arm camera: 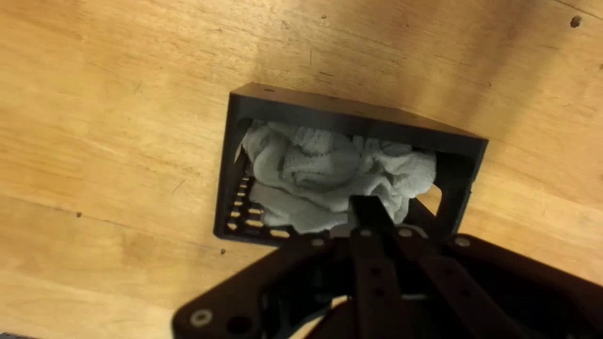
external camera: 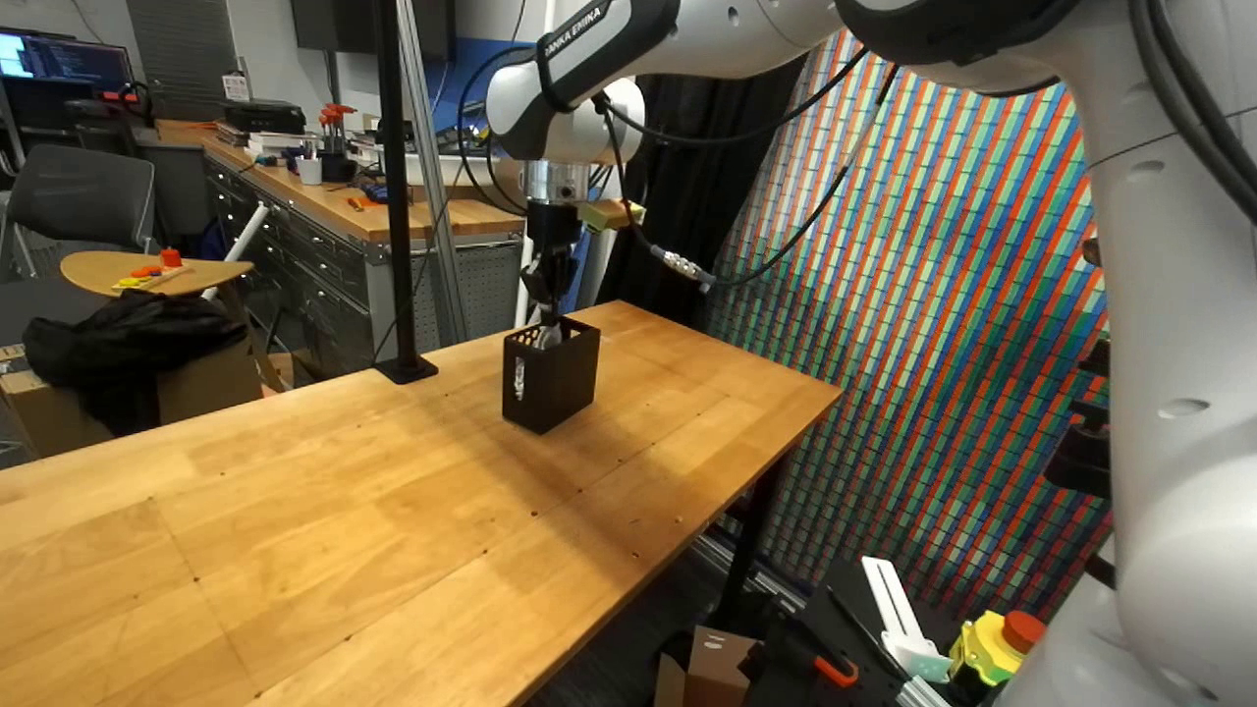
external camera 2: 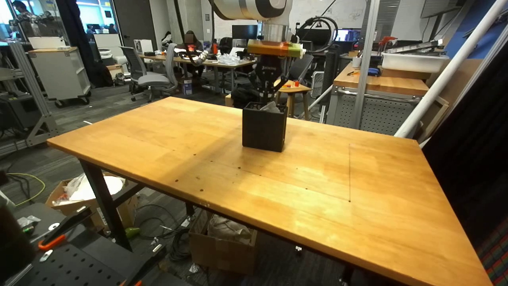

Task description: Put the white towel in the black box

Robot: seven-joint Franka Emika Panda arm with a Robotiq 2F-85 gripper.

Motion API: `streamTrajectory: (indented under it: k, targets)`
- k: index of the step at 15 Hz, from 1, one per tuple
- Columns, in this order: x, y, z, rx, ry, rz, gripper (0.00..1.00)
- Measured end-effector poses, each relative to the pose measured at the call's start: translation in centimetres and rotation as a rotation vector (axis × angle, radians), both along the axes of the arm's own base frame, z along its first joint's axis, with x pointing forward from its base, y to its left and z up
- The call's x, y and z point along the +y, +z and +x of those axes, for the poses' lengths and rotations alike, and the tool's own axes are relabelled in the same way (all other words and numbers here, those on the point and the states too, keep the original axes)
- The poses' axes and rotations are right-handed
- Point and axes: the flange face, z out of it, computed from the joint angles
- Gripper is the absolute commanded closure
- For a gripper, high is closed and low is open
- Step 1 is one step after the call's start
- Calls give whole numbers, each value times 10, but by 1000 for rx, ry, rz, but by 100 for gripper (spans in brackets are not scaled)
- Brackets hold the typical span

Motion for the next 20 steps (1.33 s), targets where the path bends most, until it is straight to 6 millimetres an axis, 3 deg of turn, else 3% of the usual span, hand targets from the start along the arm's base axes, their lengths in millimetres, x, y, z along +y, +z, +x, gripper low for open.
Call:
streamTrajectory:
  k: [3,6,14,20]
  targets:
    - [10,28,-1,-23,18,-40,100]
    - [13,41,0,-35,31,-64,100]
    - [4,39,1,-30,22,-74,100]
    - [3,26,11,-23,24,-73,100]
